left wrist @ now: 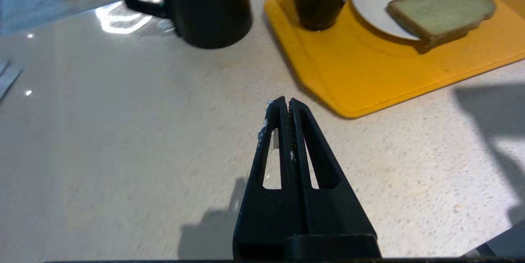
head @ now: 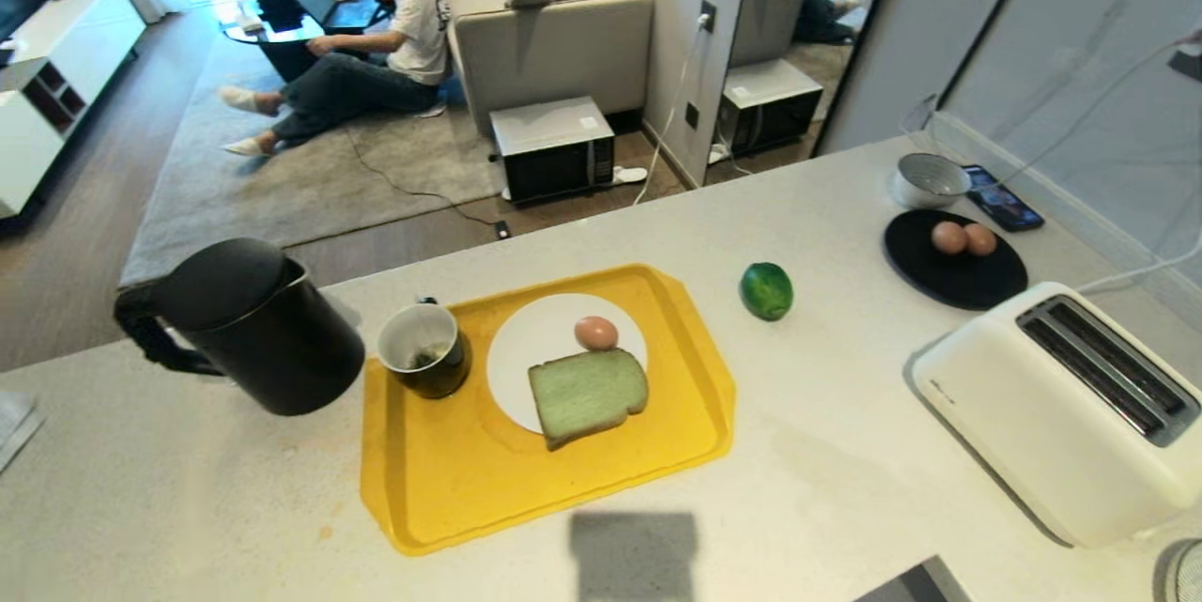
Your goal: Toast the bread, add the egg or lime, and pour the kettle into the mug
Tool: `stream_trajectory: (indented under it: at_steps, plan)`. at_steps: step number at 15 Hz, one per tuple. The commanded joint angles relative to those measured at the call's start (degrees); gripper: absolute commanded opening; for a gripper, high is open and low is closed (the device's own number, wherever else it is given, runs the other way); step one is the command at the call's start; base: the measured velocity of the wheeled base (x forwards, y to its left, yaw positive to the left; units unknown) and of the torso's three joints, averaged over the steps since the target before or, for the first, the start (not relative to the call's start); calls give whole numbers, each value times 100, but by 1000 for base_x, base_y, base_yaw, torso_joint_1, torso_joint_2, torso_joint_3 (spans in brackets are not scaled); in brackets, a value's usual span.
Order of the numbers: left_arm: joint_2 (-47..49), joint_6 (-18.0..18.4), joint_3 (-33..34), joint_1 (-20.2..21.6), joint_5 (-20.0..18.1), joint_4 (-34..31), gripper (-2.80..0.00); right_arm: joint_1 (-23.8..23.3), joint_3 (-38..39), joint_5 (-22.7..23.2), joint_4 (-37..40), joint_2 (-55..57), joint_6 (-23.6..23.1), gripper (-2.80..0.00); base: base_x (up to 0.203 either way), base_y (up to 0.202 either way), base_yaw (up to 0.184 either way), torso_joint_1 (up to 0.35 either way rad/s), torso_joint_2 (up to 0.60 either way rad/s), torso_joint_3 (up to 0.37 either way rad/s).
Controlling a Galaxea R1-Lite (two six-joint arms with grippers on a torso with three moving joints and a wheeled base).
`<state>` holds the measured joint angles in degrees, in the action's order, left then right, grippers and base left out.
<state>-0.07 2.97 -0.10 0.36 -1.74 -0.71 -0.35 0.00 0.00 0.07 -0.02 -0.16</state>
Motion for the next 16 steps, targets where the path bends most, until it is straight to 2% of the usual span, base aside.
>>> stream_trajectory:
  at_steps: [1, 7, 16]
  plan:
    - [5, 1, 1, 6, -1, 0, -280, 0, 2, 0, 1, -6, -2, -280, 0, -8, 176, 2, 0, 2]
    - [7, 1, 1, 7, -1, 0, -280, 0, 9, 0, 1, -4, 7, -280, -1, -6, 134, 0, 2, 4]
    - [7, 1, 1, -1, -1, 0, -280, -7, 9, 0, 1, -6, -11, -280, 0, 0, 0, 0, 0, 0]
